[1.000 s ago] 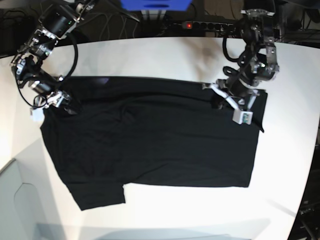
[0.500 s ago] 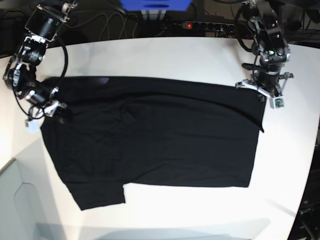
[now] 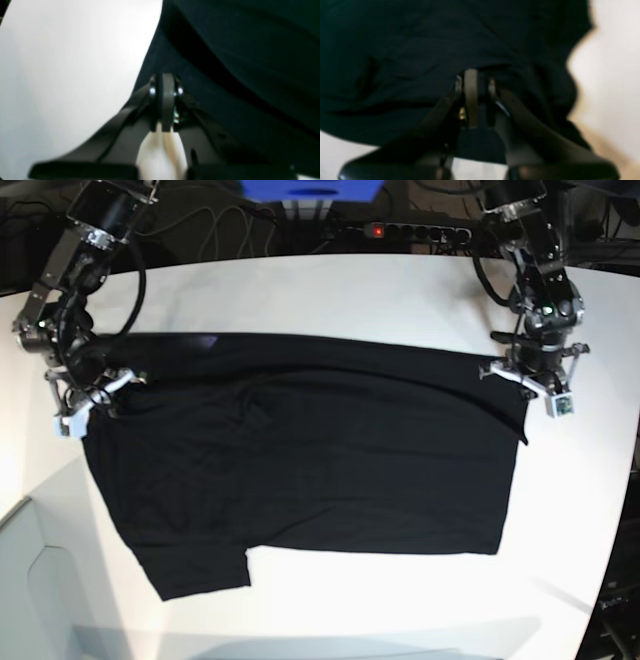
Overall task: Fold the T-shirt properly
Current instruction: 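Hold both shoulder edges and drag the shirt back toward the robot, then release the shoulder and move the right gripper along the side to the hem corner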
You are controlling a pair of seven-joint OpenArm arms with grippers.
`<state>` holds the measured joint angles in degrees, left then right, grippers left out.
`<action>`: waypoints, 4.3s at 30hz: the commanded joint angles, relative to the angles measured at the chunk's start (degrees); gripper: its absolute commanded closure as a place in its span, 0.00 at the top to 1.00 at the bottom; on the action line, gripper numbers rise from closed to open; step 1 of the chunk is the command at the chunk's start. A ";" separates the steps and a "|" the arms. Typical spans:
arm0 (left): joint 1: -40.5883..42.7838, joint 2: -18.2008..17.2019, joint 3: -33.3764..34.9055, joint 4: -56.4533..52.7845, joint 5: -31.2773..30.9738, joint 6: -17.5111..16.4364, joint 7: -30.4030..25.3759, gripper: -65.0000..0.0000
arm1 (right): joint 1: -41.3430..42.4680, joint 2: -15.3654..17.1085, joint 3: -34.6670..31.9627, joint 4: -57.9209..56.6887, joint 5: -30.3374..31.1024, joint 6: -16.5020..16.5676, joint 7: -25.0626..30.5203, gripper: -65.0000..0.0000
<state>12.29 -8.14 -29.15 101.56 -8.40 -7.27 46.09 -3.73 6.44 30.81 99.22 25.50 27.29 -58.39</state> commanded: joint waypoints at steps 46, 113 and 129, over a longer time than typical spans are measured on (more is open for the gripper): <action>5.42 -4.65 0.09 -10.26 -0.61 0.10 -6.39 0.04 | -3.61 -1.21 3.70 -11.44 -8.49 -0.08 6.13 0.06; 27.40 -3.33 0.09 -0.06 -9.49 0.01 -10.00 0.04 | -18.38 -1.03 5.54 -1.94 -8.40 0.18 6.04 0.06; 27.49 -3.24 -0.52 7.67 -9.49 0.01 -10.09 0.04 | -17.24 -2.88 5.46 7.99 -8.31 0.18 5.95 0.06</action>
<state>39.38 -10.92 -29.23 108.03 -17.80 -7.29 37.08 -20.97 3.01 35.94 106.04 16.71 28.12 -53.41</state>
